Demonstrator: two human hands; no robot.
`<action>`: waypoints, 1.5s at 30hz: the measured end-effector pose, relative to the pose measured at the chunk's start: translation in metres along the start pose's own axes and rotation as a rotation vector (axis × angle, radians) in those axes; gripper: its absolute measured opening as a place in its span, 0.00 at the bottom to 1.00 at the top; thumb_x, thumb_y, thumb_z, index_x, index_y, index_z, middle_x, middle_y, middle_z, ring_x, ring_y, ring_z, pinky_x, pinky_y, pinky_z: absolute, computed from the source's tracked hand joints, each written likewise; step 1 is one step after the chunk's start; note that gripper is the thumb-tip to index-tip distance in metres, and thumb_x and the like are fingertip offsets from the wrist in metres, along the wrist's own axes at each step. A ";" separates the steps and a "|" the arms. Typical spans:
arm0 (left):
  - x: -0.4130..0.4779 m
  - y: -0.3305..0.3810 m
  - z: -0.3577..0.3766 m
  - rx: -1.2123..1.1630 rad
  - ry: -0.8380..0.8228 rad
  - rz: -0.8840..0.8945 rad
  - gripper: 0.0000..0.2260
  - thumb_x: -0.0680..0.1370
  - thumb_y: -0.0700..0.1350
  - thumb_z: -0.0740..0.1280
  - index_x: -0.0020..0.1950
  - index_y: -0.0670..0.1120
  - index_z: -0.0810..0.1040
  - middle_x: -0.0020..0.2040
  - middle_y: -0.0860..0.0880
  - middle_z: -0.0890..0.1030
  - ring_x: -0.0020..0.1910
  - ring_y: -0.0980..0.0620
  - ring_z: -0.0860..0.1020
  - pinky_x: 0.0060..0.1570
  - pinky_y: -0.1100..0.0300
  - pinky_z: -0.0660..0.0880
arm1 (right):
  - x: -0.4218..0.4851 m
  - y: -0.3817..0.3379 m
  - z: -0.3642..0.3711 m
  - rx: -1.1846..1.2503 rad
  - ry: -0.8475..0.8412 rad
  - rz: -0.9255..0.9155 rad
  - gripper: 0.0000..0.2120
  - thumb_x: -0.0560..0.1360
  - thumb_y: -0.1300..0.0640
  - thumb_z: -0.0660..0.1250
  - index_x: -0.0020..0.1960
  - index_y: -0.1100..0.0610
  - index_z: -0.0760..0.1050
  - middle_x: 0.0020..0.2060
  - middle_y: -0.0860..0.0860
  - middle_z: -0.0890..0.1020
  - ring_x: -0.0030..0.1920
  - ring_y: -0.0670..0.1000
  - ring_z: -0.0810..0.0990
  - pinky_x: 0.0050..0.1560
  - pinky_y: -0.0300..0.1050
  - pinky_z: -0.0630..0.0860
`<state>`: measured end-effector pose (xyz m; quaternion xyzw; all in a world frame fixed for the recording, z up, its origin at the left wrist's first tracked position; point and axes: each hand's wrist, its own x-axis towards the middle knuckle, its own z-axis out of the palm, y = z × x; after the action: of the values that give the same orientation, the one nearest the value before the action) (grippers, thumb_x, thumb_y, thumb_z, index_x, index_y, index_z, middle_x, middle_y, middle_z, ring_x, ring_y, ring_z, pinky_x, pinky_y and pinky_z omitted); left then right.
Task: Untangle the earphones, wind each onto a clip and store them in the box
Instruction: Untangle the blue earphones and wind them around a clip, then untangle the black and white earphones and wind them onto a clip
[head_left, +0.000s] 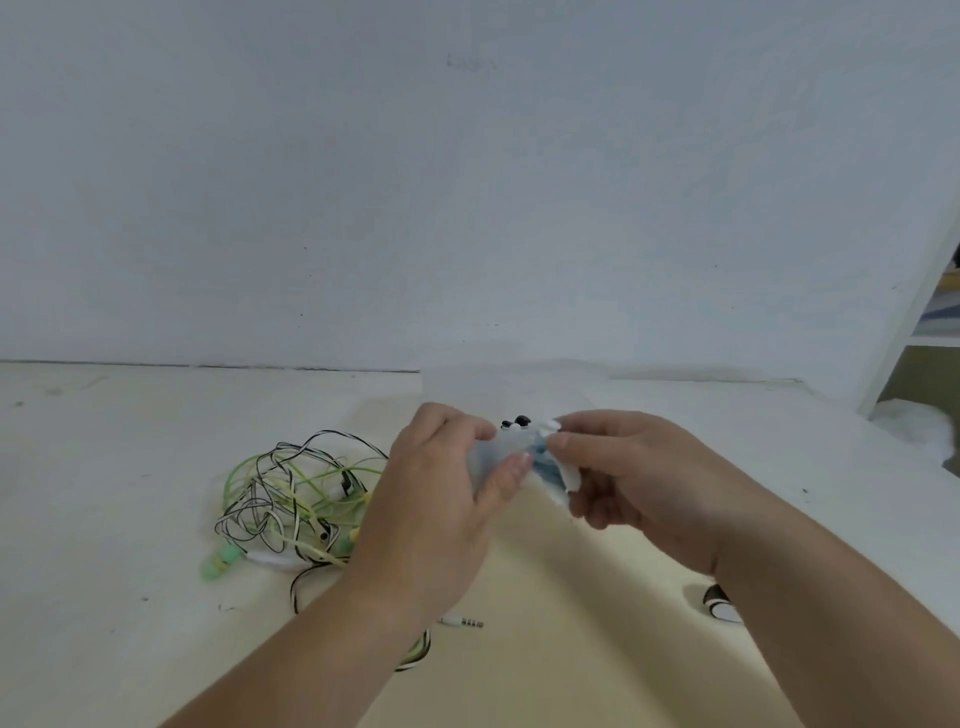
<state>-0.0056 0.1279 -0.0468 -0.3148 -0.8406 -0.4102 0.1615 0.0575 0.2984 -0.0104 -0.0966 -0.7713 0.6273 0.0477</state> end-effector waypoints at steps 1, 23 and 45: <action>0.000 -0.002 0.000 0.054 -0.005 0.009 0.27 0.75 0.67 0.56 0.64 0.52 0.76 0.59 0.59 0.70 0.58 0.59 0.67 0.54 0.67 0.64 | 0.002 0.000 -0.002 0.002 0.062 0.012 0.10 0.78 0.58 0.67 0.50 0.66 0.80 0.32 0.55 0.78 0.32 0.53 0.75 0.32 0.44 0.70; 0.001 -0.011 -0.001 0.220 -0.228 -0.055 0.29 0.81 0.42 0.59 0.79 0.50 0.52 0.81 0.58 0.44 0.80 0.56 0.47 0.72 0.64 0.56 | 0.097 -0.025 0.015 -1.304 0.321 -0.067 0.09 0.76 0.56 0.67 0.39 0.57 0.71 0.36 0.53 0.77 0.38 0.56 0.77 0.37 0.42 0.70; -0.001 -0.009 -0.003 0.265 -0.265 -0.040 0.31 0.81 0.47 0.62 0.80 0.48 0.51 0.81 0.55 0.46 0.80 0.54 0.49 0.73 0.62 0.56 | 0.099 -0.040 0.030 -1.544 0.067 0.068 0.15 0.77 0.65 0.58 0.33 0.56 0.66 0.33 0.50 0.70 0.33 0.50 0.69 0.43 0.44 0.70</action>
<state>-0.0112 0.1213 -0.0512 -0.3252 -0.9072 -0.2542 0.0812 -0.0488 0.2828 0.0177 -0.1449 -0.9849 -0.0905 -0.0291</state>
